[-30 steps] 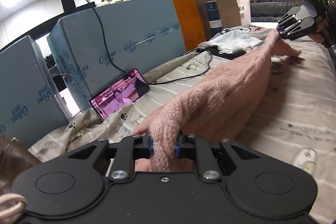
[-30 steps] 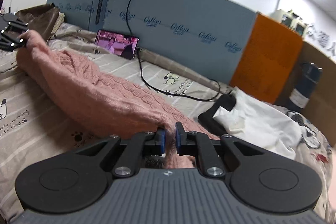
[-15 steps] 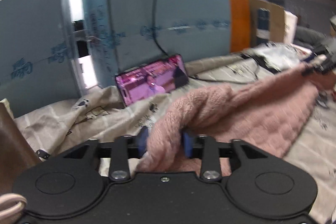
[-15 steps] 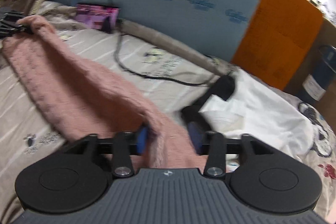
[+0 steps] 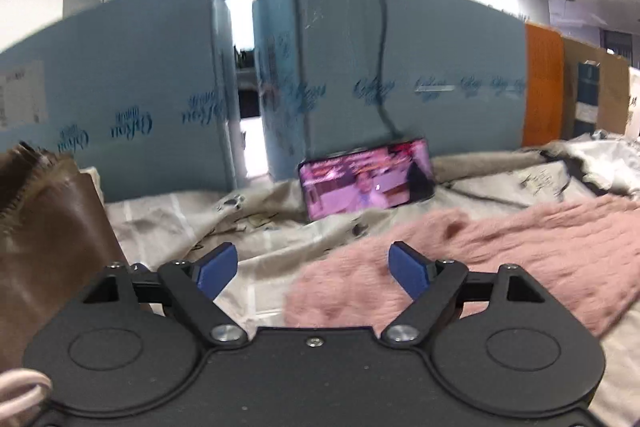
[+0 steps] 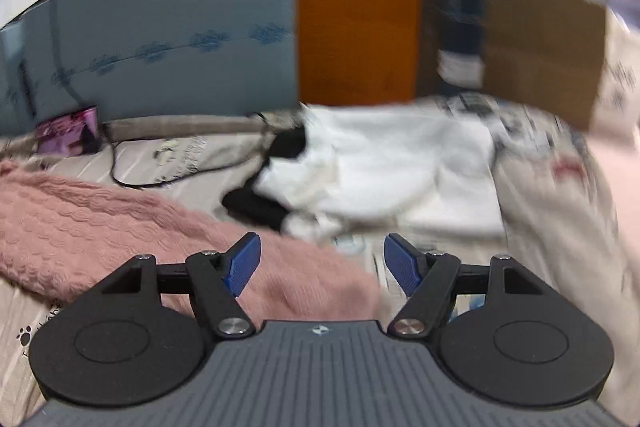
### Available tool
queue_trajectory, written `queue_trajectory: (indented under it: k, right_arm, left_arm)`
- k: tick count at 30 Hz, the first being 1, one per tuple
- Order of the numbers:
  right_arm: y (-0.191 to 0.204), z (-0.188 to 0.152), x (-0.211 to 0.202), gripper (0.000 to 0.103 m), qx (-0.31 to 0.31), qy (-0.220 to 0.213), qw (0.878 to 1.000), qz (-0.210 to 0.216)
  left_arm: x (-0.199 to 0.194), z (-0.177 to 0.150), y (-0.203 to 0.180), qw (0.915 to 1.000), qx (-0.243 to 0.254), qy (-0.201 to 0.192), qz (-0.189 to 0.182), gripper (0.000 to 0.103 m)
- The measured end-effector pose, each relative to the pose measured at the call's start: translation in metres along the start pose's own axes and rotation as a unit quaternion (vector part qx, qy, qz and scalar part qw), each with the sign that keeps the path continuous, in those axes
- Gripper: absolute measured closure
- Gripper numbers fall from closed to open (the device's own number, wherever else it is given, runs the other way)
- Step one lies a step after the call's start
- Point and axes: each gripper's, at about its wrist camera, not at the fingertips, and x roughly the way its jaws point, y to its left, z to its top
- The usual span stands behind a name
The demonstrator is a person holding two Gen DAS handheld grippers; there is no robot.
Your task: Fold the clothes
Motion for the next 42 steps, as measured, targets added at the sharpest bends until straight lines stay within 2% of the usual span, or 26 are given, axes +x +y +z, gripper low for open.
queue_trajectory:
  k: [1,3,5,8,14,16,19,20,21,22,23,25,28,30,32,34,38,42]
  right_arm:
    - [-0.001,-0.005,0.001,0.038,0.005,0.004,1.000,-0.006]
    - [-0.004,-0.014,0.002,0.051,0.014,0.013,1.000,-0.017]
    - [-0.004,-0.014,0.003,0.086,0.010,0.005,1.000,-0.011]
    - [0.001,-0.001,0.004,0.095,-0.013,-0.005,1.000,-0.012]
    - [0.003,0.029,-0.001,0.096,0.004,-0.077,0.997,-0.026]
    - [0.002,0.023,0.011,0.096,0.011,-0.053,0.998,-0.029]
    - [0.000,0.005,0.032,0.095,0.024,0.007,0.999,-0.027]
    - [0.000,-0.001,0.035,0.092,0.028,0.017,0.999,-0.034]
    - [-0.001,-0.004,0.033,0.088,0.036,0.014,0.998,-0.048]
    - [-0.002,-0.007,0.032,0.076,0.045,0.011,0.997,-0.060]
    - [-0.004,-0.009,0.030,0.059,0.062,0.008,0.996,-0.069]
    - [-0.007,-0.012,0.027,0.049,0.090,0.014,0.993,-0.072]
    - [-0.012,-0.014,0.034,0.048,0.137,0.041,0.987,-0.068]
    - [-0.010,-0.014,0.035,0.053,0.158,0.035,0.985,-0.066]
    - [-0.008,-0.015,0.033,0.080,0.175,0.030,0.983,-0.050]
    - [-0.002,-0.015,0.030,0.086,0.178,0.025,0.983,-0.043]
    - [0.003,-0.004,0.002,0.087,0.198,-0.032,0.979,-0.026]
    - [0.024,0.021,-0.026,0.087,0.209,-0.100,0.972,0.047]
  left_arm:
    - [-0.007,-0.002,-0.005,1.0000,-0.001,-0.003,-0.009,0.019]
    - [-0.019,-0.007,-0.015,0.9996,-0.003,-0.001,-0.028,0.017]
    - [-0.025,-0.015,-0.024,0.9989,-0.005,0.008,-0.046,0.016]
    - [-0.025,-0.021,-0.031,0.9980,-0.007,0.021,-0.058,0.016]
    - [-0.020,-0.026,-0.032,0.9987,-0.011,0.035,-0.037,0.016]
    - [-0.019,-0.027,-0.031,0.9984,-0.014,0.041,-0.035,0.016]
    - [-0.021,-0.029,-0.030,0.9983,-0.018,0.042,-0.037,0.016]
    - [-0.021,-0.029,-0.029,0.9982,-0.018,0.042,-0.038,0.016]
    - [-0.021,-0.029,-0.029,0.9983,-0.019,0.040,-0.038,0.016]
    - [-0.023,-0.028,-0.028,0.9985,-0.020,0.036,-0.036,0.016]
    - [-0.024,-0.028,-0.028,0.9987,-0.022,0.032,-0.035,0.016]
    - [-0.027,-0.027,-0.024,0.9988,-0.035,0.023,-0.026,0.016]
    - [-0.028,-0.025,-0.012,0.9976,-0.067,0.014,-0.002,0.013]
    - [-0.028,-0.026,-0.002,0.9954,-0.094,0.015,0.009,0.011]
    - [-0.027,-0.027,0.007,0.9930,-0.117,0.017,0.008,0.011]
    - [-0.027,-0.027,0.014,0.9907,-0.134,0.019,0.008,0.011]
    - [-0.029,-0.027,0.016,0.9901,-0.140,0.016,0.003,0.011]
    - [-0.028,-0.027,0.013,0.9911,-0.131,0.024,-0.002,0.011]
